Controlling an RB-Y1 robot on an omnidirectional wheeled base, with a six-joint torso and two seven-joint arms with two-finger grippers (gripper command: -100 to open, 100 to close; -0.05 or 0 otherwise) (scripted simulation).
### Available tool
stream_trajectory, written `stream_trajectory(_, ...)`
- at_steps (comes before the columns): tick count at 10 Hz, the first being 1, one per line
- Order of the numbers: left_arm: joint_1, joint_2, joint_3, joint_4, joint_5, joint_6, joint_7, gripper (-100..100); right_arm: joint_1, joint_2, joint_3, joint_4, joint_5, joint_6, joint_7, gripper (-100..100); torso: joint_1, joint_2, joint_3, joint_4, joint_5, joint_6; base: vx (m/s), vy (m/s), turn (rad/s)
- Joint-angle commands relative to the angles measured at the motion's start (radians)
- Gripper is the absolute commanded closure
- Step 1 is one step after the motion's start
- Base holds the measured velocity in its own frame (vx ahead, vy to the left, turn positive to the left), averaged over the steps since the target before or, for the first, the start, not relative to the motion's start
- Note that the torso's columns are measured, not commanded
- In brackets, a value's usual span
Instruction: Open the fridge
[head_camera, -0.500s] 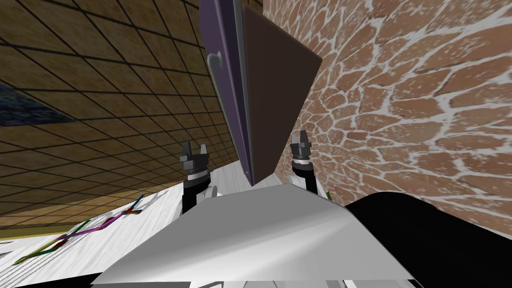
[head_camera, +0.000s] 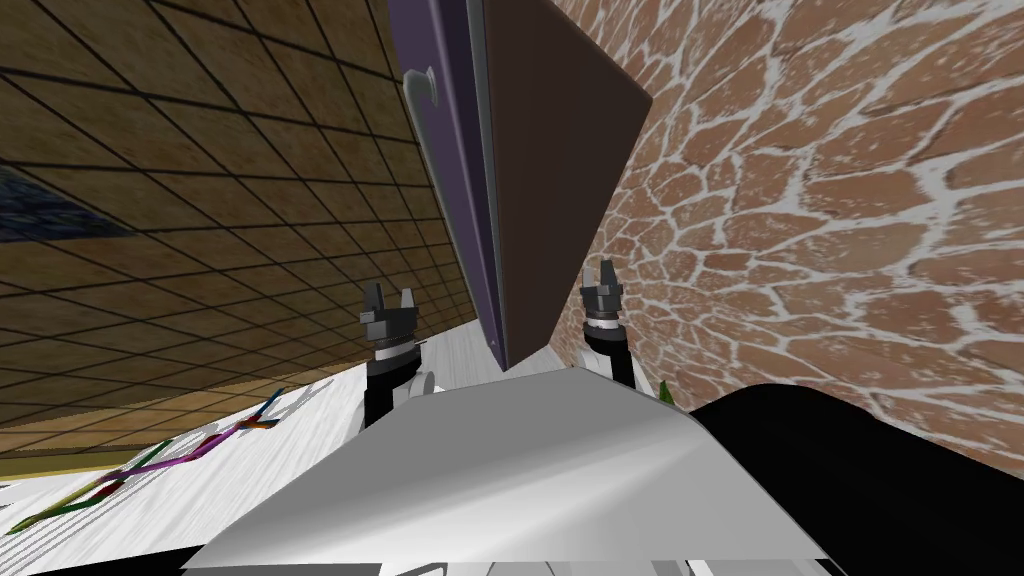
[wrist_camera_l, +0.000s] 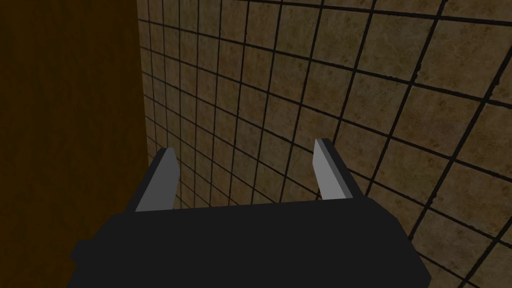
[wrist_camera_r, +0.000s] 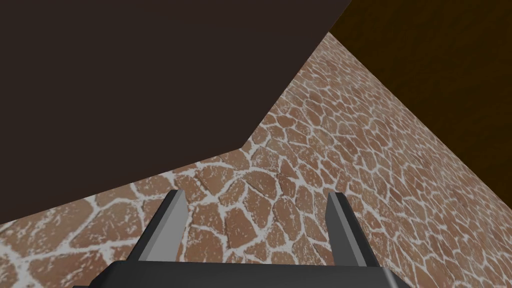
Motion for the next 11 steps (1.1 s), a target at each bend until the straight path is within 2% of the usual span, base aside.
stream_trajectory(1, 0.0, 0.0, 0.0, 0.0, 0.0, 0.0, 0.0, 0, 0.0, 0.0, 0.0, 0.0, 0.0, 0.0, 0.0, 0, 0.0, 0.074, -0.147, 0.074, 0.0, 0.0, 0.0, 0.0, 0.0)
stream_trajectory(4, 0.0, 0.0, 0.0, 0.0, 0.0, 0.0, 0.0, 0, 0.0, 0.0, 0.0, 0.0, 0.0, 0.0, 0.0, 0, 0.0, 0.296, -0.59, 0.295, 0.0, 0.0, 0.0, 0.0, 0.0)
stream_trajectory(5, 0.0, 0.0, 0.0, 0.0, 0.0, 0.0, 0.0, 0, -0.008, -0.042, 0.012, 0.011, -0.022, -0.003, -0.031, -100, 0.0, 0.369, -0.738, 0.369, 0.0, 0.0, 0.001, 0.008, 0.034)
stream_trajectory(7, 0.0, 0.0, 0.0, 0.0, 0.0, 0.0, 0.0, 0, -0.021, -0.073, 0.029, 0.027, -0.053, -0.008, -0.077, -100, 0.001, 0.413, -0.826, 0.412, 0.0, 0.0, -0.008, 0.014, 0.039)
stream_trajectory(11, 0.0, 0.0, 0.0, 0.0, 0.0, 0.0, 0.0, 0, -0.047, -0.107, 0.067, 0.06, -0.122, -0.018, -0.177, -100, 0.0, 0.416, -0.832, 0.416, 0.0, 0.0, -0.007, 0.019, 0.035)
